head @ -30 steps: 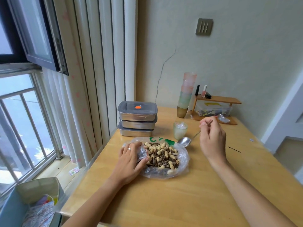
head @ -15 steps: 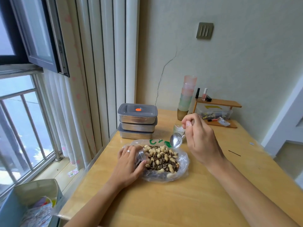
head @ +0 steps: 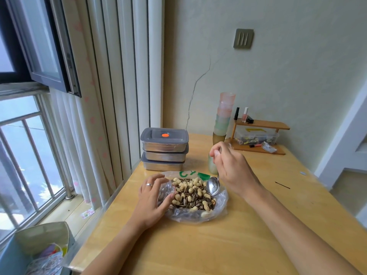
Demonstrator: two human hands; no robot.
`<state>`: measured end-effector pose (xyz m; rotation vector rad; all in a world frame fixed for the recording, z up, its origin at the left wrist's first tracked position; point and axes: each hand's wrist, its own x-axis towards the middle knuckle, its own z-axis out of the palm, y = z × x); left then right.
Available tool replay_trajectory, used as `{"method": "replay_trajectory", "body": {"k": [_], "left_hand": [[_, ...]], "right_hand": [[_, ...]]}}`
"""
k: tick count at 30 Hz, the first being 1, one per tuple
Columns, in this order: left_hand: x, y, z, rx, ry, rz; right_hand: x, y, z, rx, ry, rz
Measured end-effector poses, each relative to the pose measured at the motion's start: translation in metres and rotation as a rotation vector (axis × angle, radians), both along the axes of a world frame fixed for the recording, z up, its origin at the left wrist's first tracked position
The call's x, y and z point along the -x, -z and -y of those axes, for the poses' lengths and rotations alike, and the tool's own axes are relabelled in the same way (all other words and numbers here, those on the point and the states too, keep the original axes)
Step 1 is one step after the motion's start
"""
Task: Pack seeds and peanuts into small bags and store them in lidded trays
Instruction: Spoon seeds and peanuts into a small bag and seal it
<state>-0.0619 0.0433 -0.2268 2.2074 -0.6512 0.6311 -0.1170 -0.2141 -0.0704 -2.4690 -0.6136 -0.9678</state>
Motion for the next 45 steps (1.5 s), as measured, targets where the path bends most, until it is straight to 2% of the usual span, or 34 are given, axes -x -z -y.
{"method": "replay_trajectory", "body": {"k": [6,16,20,23,27,31,36,43,45], "left_hand": [[0.002,0.001,0.002,-0.054,0.021,-0.006],[0.004,0.001,0.004,-0.084,0.019,0.006],[0.003,0.002,0.004,-0.095,0.024,0.010],[0.003,0.002,0.005,-0.098,0.022,0.009],[0.004,0.002,0.004,-0.093,0.021,0.005],[0.004,0.001,0.004,-0.090,0.016,-0.003],[0.005,0.000,0.004,-0.065,0.017,-0.003],[0.003,-0.010,0.002,0.046,0.038,-0.078],[-0.001,-0.015,0.002,0.048,0.042,-0.135]], "right_hand": [[-0.007,-0.002,0.006,-0.020,0.026,-0.108],[-0.013,0.011,-0.002,0.179,0.093,-0.211],[-0.003,0.004,-0.006,0.184,0.126,-0.239],[-0.002,0.001,-0.002,0.042,0.196,-0.310],[-0.014,0.011,0.007,-0.315,0.243,-0.358],[-0.013,0.020,0.008,-0.354,0.181,-0.369],[-0.019,0.022,0.011,-0.412,0.281,-0.356],[-0.029,0.030,0.040,-0.959,0.412,-0.618],[-0.031,0.037,0.048,-1.041,0.423,-0.644]]}}
